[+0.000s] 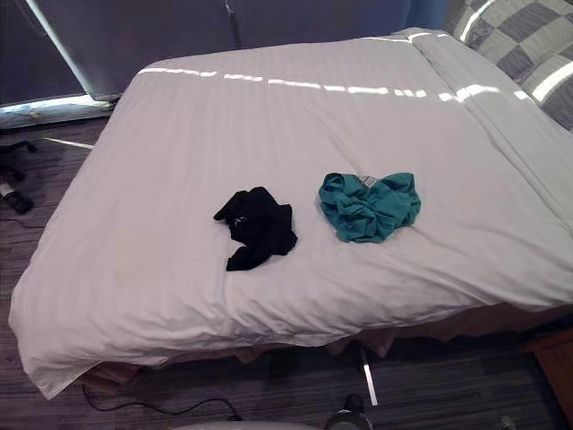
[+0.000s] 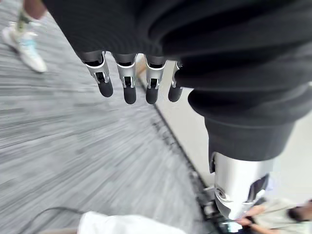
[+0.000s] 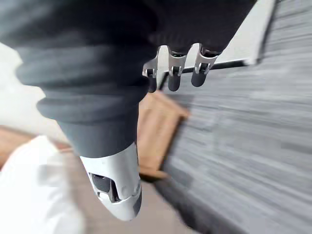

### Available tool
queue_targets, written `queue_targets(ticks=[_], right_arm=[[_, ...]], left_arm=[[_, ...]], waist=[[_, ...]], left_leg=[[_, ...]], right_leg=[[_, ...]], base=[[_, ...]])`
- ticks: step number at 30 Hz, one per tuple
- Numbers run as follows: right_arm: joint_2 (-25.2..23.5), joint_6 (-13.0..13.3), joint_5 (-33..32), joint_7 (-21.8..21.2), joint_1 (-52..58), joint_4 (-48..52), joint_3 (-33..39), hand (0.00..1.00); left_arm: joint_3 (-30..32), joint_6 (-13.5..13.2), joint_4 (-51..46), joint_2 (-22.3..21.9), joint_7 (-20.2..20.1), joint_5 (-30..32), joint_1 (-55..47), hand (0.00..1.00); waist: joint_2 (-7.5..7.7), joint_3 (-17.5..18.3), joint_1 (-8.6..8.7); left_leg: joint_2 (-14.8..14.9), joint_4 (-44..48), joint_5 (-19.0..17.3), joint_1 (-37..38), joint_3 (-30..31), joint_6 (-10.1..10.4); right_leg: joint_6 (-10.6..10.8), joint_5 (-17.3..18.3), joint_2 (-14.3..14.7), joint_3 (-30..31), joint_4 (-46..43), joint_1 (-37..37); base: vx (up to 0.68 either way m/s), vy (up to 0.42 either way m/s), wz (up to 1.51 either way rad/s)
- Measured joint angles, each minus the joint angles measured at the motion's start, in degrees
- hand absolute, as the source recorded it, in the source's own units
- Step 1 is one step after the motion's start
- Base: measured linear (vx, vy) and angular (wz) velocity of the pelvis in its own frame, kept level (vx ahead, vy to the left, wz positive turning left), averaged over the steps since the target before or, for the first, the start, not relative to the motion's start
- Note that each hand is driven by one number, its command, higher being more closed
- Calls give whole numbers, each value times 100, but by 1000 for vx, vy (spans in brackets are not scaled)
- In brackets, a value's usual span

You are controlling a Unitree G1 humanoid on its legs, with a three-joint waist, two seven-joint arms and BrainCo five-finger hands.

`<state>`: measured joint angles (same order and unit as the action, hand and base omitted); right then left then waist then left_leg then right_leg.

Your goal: Tidy the bed and pick cloth on bed and put in laundry

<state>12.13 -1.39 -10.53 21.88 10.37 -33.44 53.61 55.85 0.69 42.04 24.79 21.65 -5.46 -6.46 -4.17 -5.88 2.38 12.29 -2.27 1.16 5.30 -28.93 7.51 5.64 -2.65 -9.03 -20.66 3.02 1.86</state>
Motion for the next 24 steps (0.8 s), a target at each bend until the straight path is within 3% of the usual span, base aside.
queue_targets(ticks=[1,4,10,14,20,24], right_arm=[[50,15,194,91,-61,516,-3,0],[264,113,693,227,-311,1316,-99,0],[1034,114,1425,302,-892,1622,-1134,0],[1452,158,1806,261,-1585,1821,-1889,0],[1472,305,2028,137,-2099,2145,-2706,0],[1469,309,2076,14,-2246,2288,-3209,0]], left_arm=[[-263,-27,-621,71,120,20,3,0],[-944,-266,-1861,277,319,212,122,0],[-2630,-549,-2594,315,332,655,1013,0],[-3817,-611,-2691,293,135,893,1751,0],[-4748,-589,-2491,276,-44,1223,2951,0],[-5287,-470,-1645,276,-67,1355,3900,0]], waist=[[1,4,-10],[86,44,-20],[42,48,8],[16,-21,101],[54,-444,263],[97,-776,379]], left_leg=[[9,-1,-99,-62,47,99],[-83,8,-106,-155,52,114],[-186,-60,-56,-222,-15,189],[-194,-56,-1,-354,-122,245],[-203,40,-1,-550,-250,246],[-221,103,-4,-695,-504,248]], right_leg=[[14,-93,21,-16,95,10],[23,-261,-31,58,271,11],[49,-371,-99,312,266,-211],[68,-430,-88,579,184,-534],[68,-431,-96,1085,-72,-1067],[64,-439,-93,1417,-187,-1434]], base=[[-109,28,22],[-79,34,6],[-25,12,-13],[16,-23,-29],[13,-22,-32],[-3,-15,-32]])
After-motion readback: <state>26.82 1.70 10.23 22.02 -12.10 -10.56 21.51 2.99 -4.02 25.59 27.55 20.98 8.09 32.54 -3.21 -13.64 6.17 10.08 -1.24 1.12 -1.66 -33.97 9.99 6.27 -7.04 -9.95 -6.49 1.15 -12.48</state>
